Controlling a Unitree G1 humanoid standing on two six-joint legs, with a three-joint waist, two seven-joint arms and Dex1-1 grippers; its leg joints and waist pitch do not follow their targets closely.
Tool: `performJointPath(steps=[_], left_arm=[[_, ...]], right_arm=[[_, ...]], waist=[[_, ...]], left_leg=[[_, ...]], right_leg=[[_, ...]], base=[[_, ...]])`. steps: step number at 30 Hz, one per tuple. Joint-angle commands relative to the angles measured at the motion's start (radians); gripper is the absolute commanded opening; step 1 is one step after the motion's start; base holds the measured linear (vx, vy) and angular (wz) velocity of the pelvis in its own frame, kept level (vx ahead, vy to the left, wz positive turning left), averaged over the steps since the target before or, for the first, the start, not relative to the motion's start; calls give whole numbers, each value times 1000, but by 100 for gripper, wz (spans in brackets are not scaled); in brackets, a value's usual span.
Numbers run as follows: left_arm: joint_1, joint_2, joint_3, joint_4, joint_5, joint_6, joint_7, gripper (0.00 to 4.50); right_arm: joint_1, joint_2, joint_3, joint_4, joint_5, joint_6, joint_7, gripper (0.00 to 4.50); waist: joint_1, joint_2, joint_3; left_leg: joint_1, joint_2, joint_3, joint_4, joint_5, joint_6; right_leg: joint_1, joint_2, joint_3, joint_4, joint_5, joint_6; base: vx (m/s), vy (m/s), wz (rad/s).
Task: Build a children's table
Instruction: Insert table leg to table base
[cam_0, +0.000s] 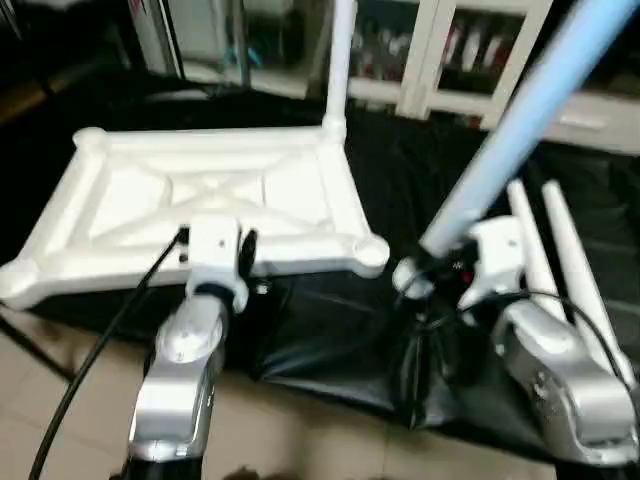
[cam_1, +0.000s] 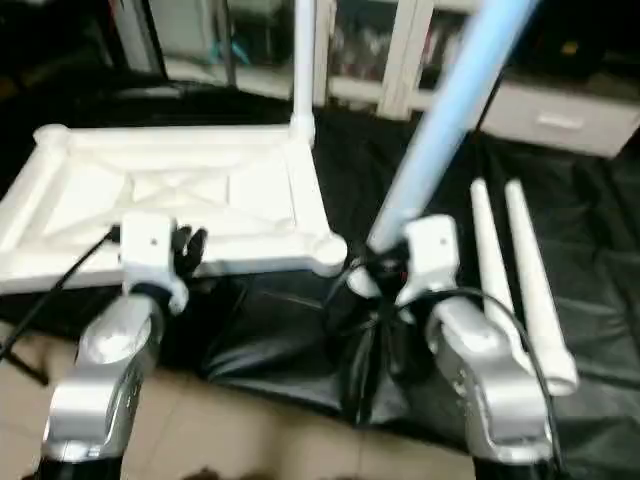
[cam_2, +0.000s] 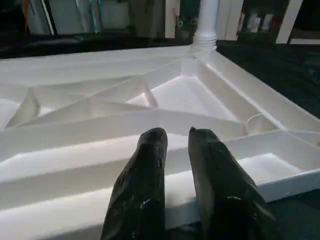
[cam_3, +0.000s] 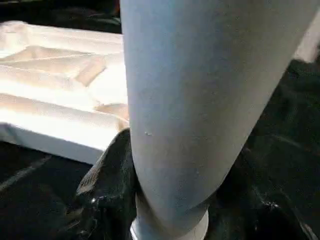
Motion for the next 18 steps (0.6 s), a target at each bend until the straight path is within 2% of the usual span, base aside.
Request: performJointPath(steps=[1, 2, 3, 4, 5, 6, 7, 8, 9, 10, 11, 12, 13, 14, 15, 16, 17, 18], left_arm=[[10, -14, -11, -38, -8, 12, 12, 99], [20, -15, -18, -32, -5, -1, 12, 99], [28, -17, -25, -28, -1, -11, 13, 99], [28, -17, -25, -28, -1, -11, 13, 99], [37, -13, -35, -42, 9, -9, 16, 99], [40, -12, -38, -58, 11, -2, 17, 99], [43, -13, -42, -68, 13, 2, 19, 99], [47, -10, -48, -74, 17, 2, 20, 99], [48, -9, -53, -78, 22, 3, 21, 99], [50, -9, -57, -80, 21, 5, 21, 99], [49, -9, -59, -79, 21, 6, 22, 99], [42, -8, -62, -69, 24, 2, 22, 99], [41, -8, -62, -68, 24, 1, 22, 99], [28, -4, -66, -55, 27, -7, 18, 99], [24, -2, -68, -50, 29, -9, 17, 99], [12, 5, -74, -43, 34, -13, 12, 99], [1, 13, -79, -43, 32, -12, 4, 99], [-7, 22, -82, -45, 30, -9, -3, 99]], right_arm=[[-27, -26, -15, 10, 7, -22, 23, 183], [-34, -30, -19, 21, 8, -34, 36, 183], [-34, -33, -22, 27, 10, -43, 45, 183], [-34, -33, -22, 27, 10, -43, 45, 183], [-45, -36, -25, 39, 1, -36, 37, 183], [-51, -32, -28, 40, 6, -28, 33, 183], [-52, -29, -30, 39, 11, -24, 32, 183], [-51, -26, -27, 37, 13, -26, 35, 183], [-49, -23, -22, 35, 14, -31, 41, 183], [-44, -22, -18, 37, 11, -39, 44, 183], [-40, -17, -18, 40, 8, -45, 42, 183], [-34, -11, -19, 45, 6, -54, 37, 183], [-33, -10, -19, 46, 6, -55, 36, 183], [-27, -6, -22, 48, 4, -62, 30, 183], [-24, -4, -24, 49, 4, -65, 26, 183], [-20, 4, -36, 52, 10, -64, 16, 183], [-15, 13, -46, 51, 13, -64, 6, 183], [-10, 23, -53, 47, 18, -61, -3, 183]], waist=[[-28, 8, -26], [-37, -44, -17], [-38, -75, -20], [-20, -77, -29], [24, -103, -47], [45, -103, -56], [43, -105, -58], [50, -98, -60], [48, -75, -63], [36, -28, -66], [-6, 0, -70], [-22, -9, -86], [-21, -22, -91], [-20, -29, -87], [-20, -29, -82], [-29, -49, -81], [-27, -74, -78], [-24, -101, -84]], left_leg=[[48, 193, -93, -188, -762, -7], [58, 188, -71, -205, -801, 3], [73, 84, -13, -115, -717, 2], [34, 26, 15, -42, -513, 29], [-57, 12, -8, 68, -166, 98], [-81, 8, -19, 83, -101, 103], [-130, 3, -41, 89, -24, 105], [-127, 4, -42, 71, 15, 101], [-116, 15, -37, 11, 110, 113], [-48, 48, -35, -58, 183, 112], [57, 151, -142, -104, 100, 205], [129, 190, -182, -97, 74, 266], [129, 188, -189, -76, 123, 347], [116, 164, -165, -72, 203, 419], [95, 147, -139, -85, 210, 442], [73, 110, -95, -94, 173, 451], [40, 25, -27, -63, 32, 375], [3, -25, -5, -46, -61, 332]], right_leg=[[18, -123, 64, 21, -390, 29], [-5, -123, 84, 57, -301, 7], [-34, -153, 119, -57, -531, -19], [10, -201, 160, -108, -720, -4], [96, -278, 236, -135, -897, 42], [115, -278, 245, -128, -853, 29], [141, -241, 219, -102, -669, -26], [137, -218, 196, -98, -575, -66], [123, -157, 140, -85, -407, -116], [97, -102, 73, -80, -295, -96], [1, -49, 42, 51, -211, -31], [-63, -58, 58, 101, -218, -1], [-101, -69, 77, 152, -170, 61], [-135, -75, 90, 170, -110, 113], [-135, -73, 90, 174, -74, 123], [-127, -79, 99, 126, 15, 100], [-87, -100, 134, 19, 102, 23], [-27, -110, 168, -1, 58, 0]], base=[[0, 0, 0], [0, 0, 0], [96, -30, 18], [157, -55, 9], [157, -55, 9], [156, -26, -3], [129, 8, 0], [129, 8, 0], [144, 39, 6], [73, 27, 6], [173, 94, -1], [217, 98, -1], [298, 137, -2], [197, 70, 5], [134, 58, -3], [104, -3, -1], [104, -3, -1], [111, -50, 6]])
